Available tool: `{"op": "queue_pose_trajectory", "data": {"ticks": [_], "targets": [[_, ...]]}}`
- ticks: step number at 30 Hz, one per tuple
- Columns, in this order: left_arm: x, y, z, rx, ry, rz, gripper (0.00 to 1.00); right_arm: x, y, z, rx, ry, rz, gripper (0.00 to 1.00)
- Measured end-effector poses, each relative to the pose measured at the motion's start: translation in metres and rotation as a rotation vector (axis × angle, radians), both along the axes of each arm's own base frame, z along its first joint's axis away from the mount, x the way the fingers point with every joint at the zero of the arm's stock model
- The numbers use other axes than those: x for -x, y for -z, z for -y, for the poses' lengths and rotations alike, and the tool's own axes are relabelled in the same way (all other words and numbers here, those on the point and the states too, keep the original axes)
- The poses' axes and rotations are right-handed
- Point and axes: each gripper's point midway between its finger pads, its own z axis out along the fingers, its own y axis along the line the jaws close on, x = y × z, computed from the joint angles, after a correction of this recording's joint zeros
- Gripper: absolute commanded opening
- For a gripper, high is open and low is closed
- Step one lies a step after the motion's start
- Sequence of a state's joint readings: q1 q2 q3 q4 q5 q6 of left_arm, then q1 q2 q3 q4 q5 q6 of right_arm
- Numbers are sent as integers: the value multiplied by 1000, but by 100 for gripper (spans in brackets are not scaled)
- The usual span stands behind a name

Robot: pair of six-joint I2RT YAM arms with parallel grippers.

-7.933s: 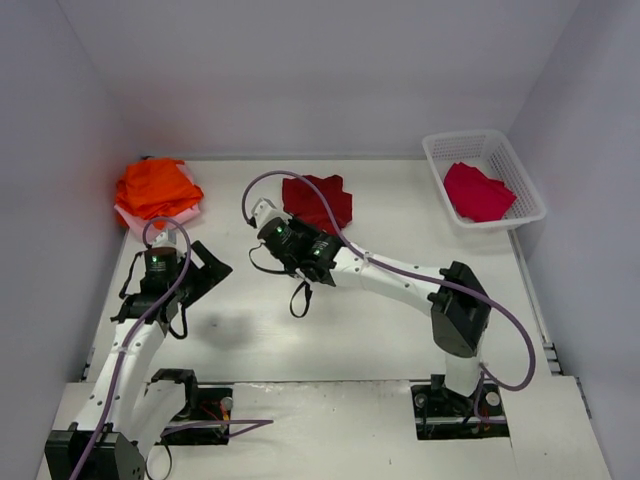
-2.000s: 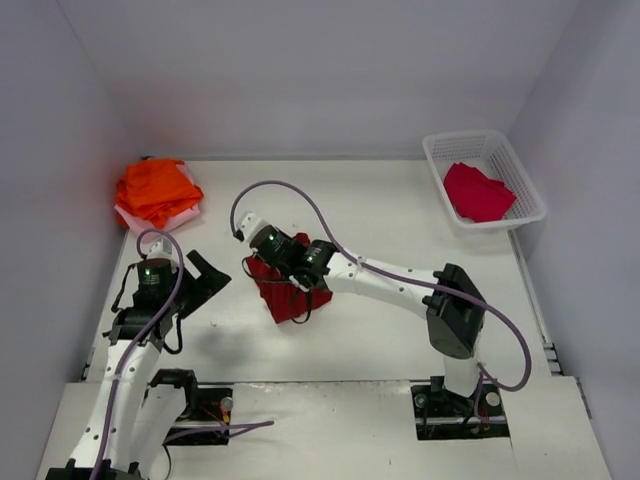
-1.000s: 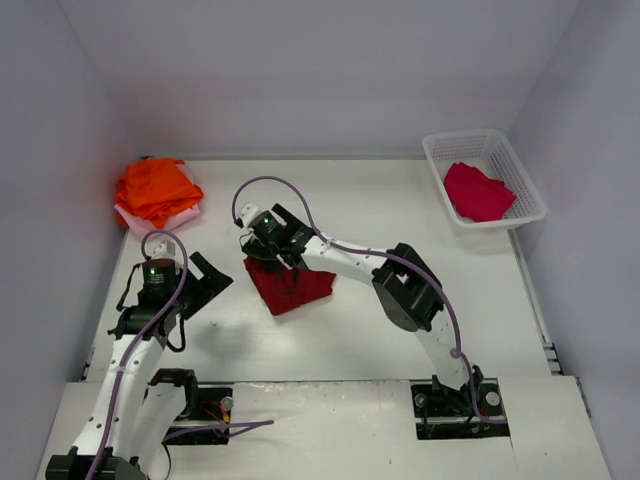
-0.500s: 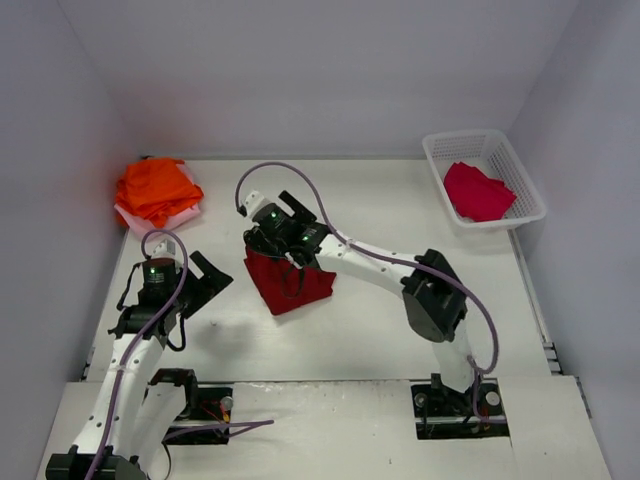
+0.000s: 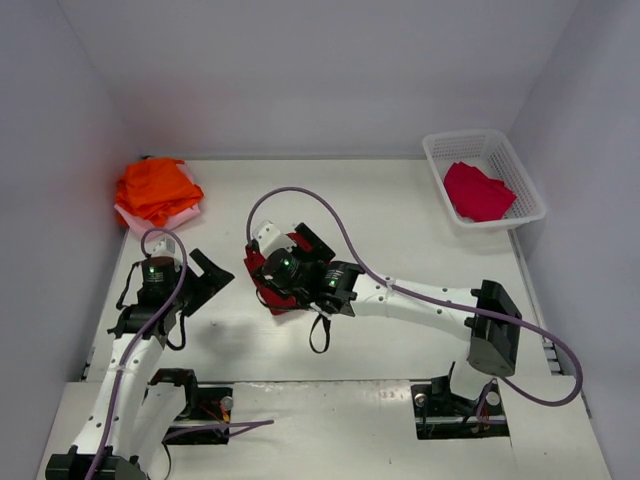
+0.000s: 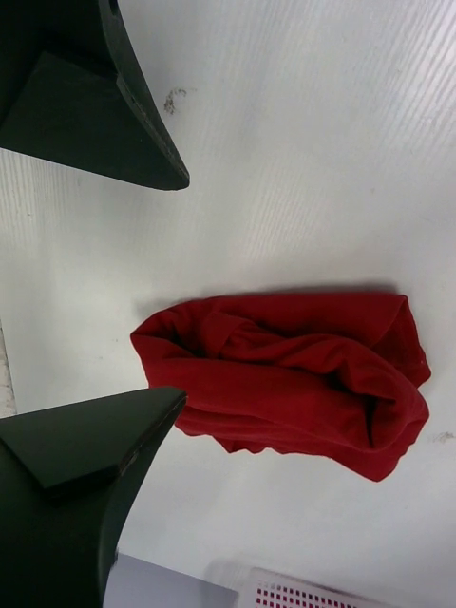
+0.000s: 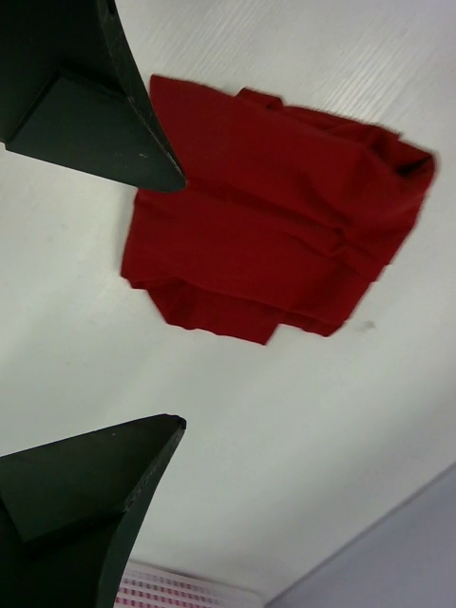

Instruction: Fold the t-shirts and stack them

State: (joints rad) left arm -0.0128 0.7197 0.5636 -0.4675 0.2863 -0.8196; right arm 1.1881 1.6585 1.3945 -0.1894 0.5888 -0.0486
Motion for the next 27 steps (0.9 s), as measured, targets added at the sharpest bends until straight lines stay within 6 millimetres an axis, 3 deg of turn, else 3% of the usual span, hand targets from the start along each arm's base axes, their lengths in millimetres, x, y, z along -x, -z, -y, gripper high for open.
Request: {"op": "queue_pose_trajectory", "data": {"ticks": [3, 6, 12, 16, 22, 27], "targets": [[-6, -4, 5, 30, 10, 13, 79, 7, 29, 17, 53, 41, -46, 100], [-16, -9, 11, 66, 27, 17, 79, 11, 37, 26, 59, 78, -59, 100], [-43, -33, 26, 92, 74, 52, 79, 16, 9, 33, -42, 142, -21, 100], [-63, -48, 55, 92, 162, 88, 79, 16, -8, 39, -102, 173, -1, 100], [-83, -20, 97, 84, 254, 24, 79, 16, -7, 42, -109, 198, -6, 100], [-83, -3, 116, 69, 286, -17, 79, 16, -4, 48, -97, 220, 1, 100]]}}
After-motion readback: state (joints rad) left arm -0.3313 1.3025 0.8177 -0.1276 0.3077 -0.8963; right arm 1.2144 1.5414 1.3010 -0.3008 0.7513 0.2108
